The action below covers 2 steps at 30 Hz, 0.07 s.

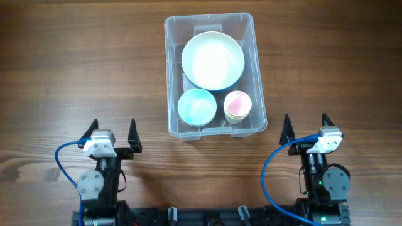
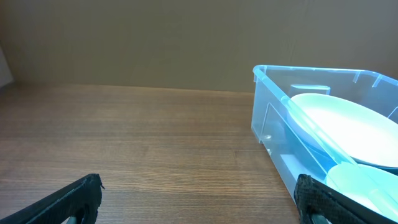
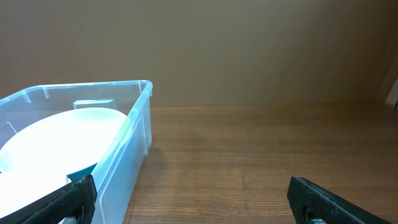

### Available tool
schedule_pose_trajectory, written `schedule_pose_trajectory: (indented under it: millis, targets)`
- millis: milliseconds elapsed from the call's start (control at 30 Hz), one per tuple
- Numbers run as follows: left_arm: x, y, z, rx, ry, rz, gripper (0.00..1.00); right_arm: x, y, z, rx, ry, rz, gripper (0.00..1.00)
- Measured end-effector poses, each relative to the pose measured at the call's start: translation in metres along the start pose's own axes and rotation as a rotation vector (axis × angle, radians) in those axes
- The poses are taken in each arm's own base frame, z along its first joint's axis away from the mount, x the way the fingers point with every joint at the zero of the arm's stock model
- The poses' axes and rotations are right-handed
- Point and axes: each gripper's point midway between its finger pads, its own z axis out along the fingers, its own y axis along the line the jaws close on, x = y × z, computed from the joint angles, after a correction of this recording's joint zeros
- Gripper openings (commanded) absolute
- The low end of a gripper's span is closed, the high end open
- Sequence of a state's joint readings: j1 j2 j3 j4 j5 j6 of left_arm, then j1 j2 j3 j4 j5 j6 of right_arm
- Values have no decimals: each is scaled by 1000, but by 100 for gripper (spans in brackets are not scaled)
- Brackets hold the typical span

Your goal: Pack container

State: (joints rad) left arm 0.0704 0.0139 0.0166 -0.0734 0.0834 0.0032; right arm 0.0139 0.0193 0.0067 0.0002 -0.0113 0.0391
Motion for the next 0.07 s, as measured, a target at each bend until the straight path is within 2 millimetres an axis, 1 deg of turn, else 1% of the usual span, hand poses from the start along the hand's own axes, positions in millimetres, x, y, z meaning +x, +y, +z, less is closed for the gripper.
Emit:
schedule_pose_trajectory:
  millis: [67]
  targets:
    - [0,0,0,0,0,0,100,0,0,0,0,0,0,100]
